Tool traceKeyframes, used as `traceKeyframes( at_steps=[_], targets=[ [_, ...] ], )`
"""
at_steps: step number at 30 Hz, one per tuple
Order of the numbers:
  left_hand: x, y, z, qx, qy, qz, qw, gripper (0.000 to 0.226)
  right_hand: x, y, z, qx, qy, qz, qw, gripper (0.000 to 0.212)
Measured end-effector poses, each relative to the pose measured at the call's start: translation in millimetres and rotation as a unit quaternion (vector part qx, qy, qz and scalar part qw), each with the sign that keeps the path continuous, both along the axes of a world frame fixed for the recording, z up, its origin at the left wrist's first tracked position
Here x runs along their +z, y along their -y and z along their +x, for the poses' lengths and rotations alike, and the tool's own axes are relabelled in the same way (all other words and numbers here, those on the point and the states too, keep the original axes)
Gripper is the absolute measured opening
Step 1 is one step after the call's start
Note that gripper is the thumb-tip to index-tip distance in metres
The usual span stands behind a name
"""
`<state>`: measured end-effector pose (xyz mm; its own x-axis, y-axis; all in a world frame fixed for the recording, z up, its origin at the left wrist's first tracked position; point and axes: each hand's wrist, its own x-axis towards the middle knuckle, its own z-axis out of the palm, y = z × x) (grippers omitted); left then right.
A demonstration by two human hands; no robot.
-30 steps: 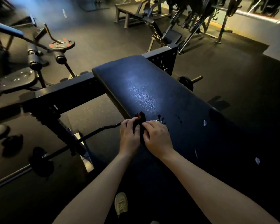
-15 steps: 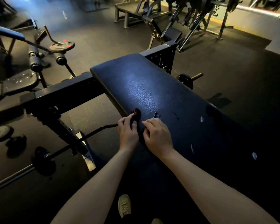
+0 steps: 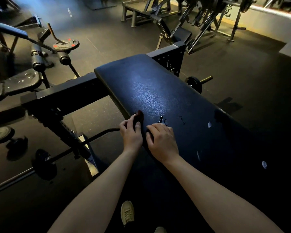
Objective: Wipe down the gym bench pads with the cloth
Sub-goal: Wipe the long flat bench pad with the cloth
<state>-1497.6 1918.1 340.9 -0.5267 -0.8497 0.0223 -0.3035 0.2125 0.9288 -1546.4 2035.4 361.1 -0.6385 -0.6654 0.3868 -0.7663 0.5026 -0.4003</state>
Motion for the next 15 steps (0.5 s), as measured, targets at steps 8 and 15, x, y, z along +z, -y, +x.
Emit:
traceKeyframes(
  at_steps=[8,15],
  targets=[
    [-1.1,-39.2,33.9,-0.045,-0.003,-0.048,0.998,0.035,4.3,-17.4,6.6,-0.019,0.004,0.005,1.000,0.034],
    [15.4,-21.0,37.5,-0.042,0.010,-0.082,0.996,0.035,-0.8,-25.5,6.7,-0.012,-0.015,0.029,0.999,0.033]
  ],
)
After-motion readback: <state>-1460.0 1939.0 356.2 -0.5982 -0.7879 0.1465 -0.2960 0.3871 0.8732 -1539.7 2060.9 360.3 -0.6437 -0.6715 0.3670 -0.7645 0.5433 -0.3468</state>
